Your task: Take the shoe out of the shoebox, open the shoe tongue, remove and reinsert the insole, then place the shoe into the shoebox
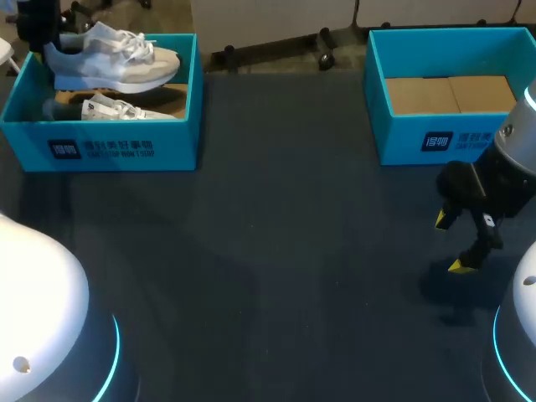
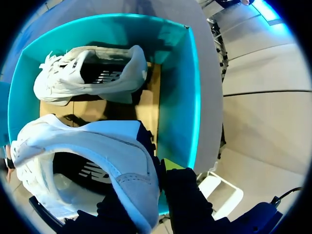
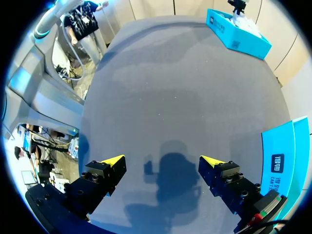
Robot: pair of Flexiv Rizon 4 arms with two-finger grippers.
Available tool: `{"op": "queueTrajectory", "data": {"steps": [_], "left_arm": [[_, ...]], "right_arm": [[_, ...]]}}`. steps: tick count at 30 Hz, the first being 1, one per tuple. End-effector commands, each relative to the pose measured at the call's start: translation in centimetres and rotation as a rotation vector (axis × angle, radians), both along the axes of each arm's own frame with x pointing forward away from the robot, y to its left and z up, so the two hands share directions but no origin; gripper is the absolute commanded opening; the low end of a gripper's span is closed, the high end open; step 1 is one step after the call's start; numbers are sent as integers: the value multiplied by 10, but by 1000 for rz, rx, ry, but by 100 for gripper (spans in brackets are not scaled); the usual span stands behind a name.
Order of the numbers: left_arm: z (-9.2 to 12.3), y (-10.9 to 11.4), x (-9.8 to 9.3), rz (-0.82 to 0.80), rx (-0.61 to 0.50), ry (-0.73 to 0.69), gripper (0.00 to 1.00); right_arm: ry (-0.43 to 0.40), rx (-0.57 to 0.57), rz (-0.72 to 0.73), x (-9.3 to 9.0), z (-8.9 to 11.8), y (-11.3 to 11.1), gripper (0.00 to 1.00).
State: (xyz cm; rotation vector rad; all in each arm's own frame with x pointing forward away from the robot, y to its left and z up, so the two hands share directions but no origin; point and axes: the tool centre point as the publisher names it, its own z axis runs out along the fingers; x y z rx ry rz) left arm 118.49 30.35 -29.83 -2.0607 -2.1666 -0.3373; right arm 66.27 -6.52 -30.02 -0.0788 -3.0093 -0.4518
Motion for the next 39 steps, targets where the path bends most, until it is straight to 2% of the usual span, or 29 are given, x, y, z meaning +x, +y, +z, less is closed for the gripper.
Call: {"op": "queueTrajectory", "data": {"steps": [1, 18, 27, 39], "left_arm": [[-6, -3, 0, -11, 5, 4, 0], [-43, -1, 7, 8, 8, 36, 0], [-44, -1, 11, 23, -15, 45, 0], [-55, -13, 13, 27, -5, 61, 0]], "right_arm": [[-1, 0, 0, -1, -1, 0, 100], [-1, 0, 0, -1, -1, 0, 100], [-1, 0, 0, -1, -1, 0, 100], [-1, 0, 0, -1, -1, 0, 100]]}}
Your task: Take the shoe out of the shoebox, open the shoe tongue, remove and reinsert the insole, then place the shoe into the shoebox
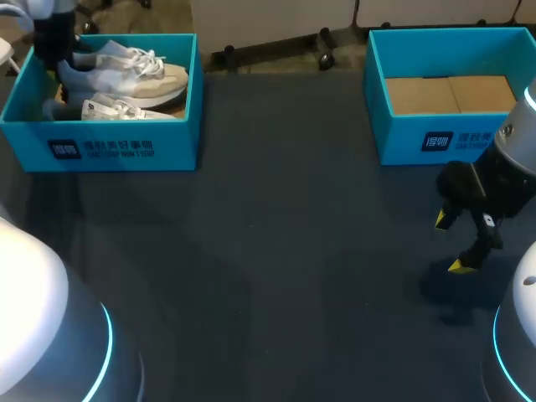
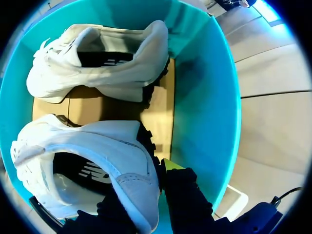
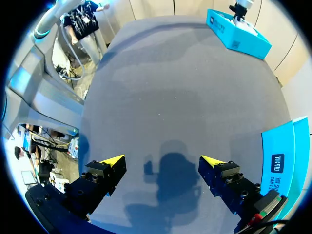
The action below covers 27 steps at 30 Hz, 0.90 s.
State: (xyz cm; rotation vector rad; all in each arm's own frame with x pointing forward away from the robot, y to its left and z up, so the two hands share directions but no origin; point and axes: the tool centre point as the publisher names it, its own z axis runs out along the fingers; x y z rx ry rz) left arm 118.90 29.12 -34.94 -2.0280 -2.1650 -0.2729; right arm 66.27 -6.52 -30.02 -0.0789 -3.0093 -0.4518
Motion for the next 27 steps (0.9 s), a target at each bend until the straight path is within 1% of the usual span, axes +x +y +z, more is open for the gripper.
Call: {"op": "queueTrajectory", "data": {"steps": [1, 9, 16, 18, 20, 21, 23, 27], "left_arm": [[-6, -1, 9, 6, 5, 14, 0], [-21, -2, 5, -6, 27, 21, 0], [-26, 2, 6, 2, 24, 27, 0], [-27, 2, 7, -15, 2, 23, 0], [-27, 2, 7, -23, -7, 17, 35], [-27, 2, 7, -27, -12, 16, 42], [-27, 2, 7, -33, -18, 13, 48], [-27, 2, 6, -40, -26, 11, 47]], "right_arm": [[-1, 0, 0, -1, -1, 0, 100], [-1, 0, 0, -1, -1, 0, 100], [-1, 0, 0, -1, -1, 0, 100], [-1, 0, 0, -1, -1, 0, 100], [-1, 0, 0, -1, -1, 0, 100], [-1, 0, 0, -1, -1, 0, 100], [-1, 0, 0, -1, -1, 0, 100], [-1, 0, 0, -1, -1, 0, 100]]}}
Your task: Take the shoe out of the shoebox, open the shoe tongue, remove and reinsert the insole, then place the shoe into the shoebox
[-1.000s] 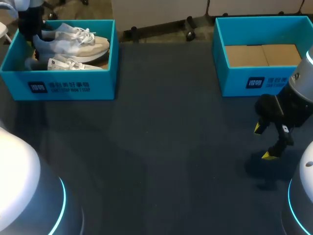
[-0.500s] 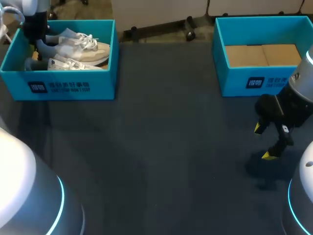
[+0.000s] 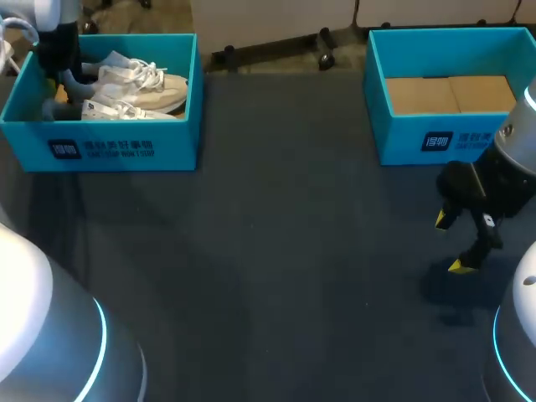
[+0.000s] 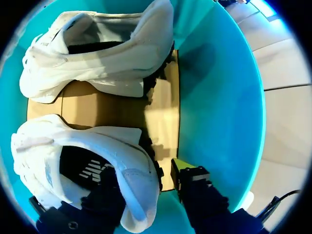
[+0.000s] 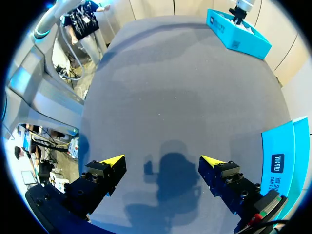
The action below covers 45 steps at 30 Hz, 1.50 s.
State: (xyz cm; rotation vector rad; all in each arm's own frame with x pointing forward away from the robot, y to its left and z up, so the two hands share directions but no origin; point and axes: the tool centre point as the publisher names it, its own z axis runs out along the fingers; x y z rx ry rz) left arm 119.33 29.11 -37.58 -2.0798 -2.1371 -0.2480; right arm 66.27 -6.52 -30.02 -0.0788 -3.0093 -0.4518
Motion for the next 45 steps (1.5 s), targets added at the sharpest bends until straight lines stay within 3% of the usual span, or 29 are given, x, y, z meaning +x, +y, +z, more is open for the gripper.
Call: {"op": "queueTrajectory", "data": {"steps": [1, 7, 13, 21, 29, 38, 45], "left_arm": [[0, 2, 2, -5, -6, 4, 48], [8, 0, -2, -11, -31, 4, 54], [32, -4, -6, -32, -62, -19, 100], [67, -10, -17, -48, -96, -28, 100], [105, -18, -48, -85, -97, -37, 100], [124, -16, -93, -114, -110, -4, 100], [124, -17, -134, -94, -97, 28, 100]], "right_arm": [[-1, 0, 0, -1, -1, 0, 100], [-1, 0, 0, -1, -1, 0, 100], [-1, 0, 0, -1, -1, 0, 100], [-1, 0, 0, -1, -1, 0, 100], [-1, 0, 0, -1, -1, 0, 100], [-1, 0, 0, -1, -1, 0, 100], [-1, 0, 0, -1, -1, 0, 100]]}}
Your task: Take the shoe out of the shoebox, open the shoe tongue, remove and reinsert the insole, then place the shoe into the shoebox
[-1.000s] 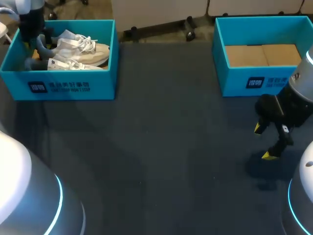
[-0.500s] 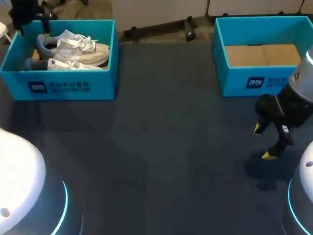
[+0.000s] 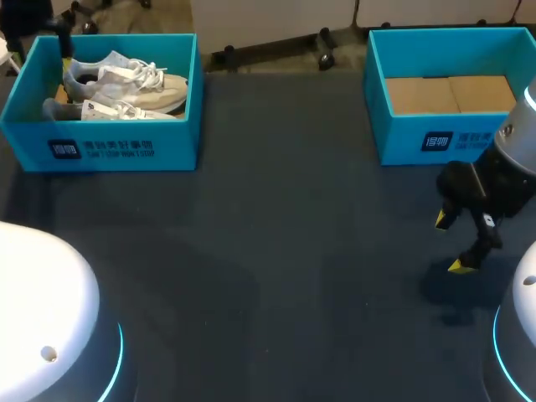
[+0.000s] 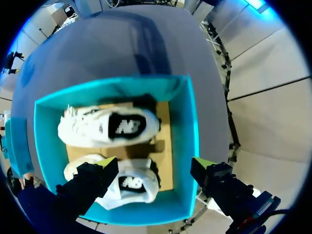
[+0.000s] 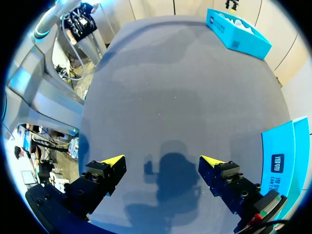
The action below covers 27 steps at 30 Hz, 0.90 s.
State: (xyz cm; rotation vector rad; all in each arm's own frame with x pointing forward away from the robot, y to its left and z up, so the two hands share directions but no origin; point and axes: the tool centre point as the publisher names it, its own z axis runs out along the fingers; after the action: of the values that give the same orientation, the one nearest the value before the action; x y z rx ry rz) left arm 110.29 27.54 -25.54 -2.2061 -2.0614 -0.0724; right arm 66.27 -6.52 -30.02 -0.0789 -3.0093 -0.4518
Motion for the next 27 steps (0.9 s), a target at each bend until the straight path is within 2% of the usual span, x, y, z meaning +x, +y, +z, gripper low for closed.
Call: {"op": "queueTrajectory", "data": {"steps": [1, 5, 7, 19, 22, 27], "left_arm": [[3, -1, -49, -4, 2, -43, 100], [3, 2, -69, 6, -21, -39, 100], [5, 7, -73, -2, -34, -42, 100], [5, 7, -73, -2, -34, -42, 100], [6, -2, -70, -12, -34, -46, 100], [-7, 0, -59, 20, -16, -36, 100]], "right_arm": [[-1, 0, 0, -1, -1, 0, 100], [-1, 0, 0, -1, -1, 0, 100], [-1, 0, 0, -1, -1, 0, 100], [-1, 0, 0, -1, -1, 0, 100], [-1, 0, 0, -1, -1, 0, 100], [-1, 0, 0, -1, -1, 0, 100]]}}
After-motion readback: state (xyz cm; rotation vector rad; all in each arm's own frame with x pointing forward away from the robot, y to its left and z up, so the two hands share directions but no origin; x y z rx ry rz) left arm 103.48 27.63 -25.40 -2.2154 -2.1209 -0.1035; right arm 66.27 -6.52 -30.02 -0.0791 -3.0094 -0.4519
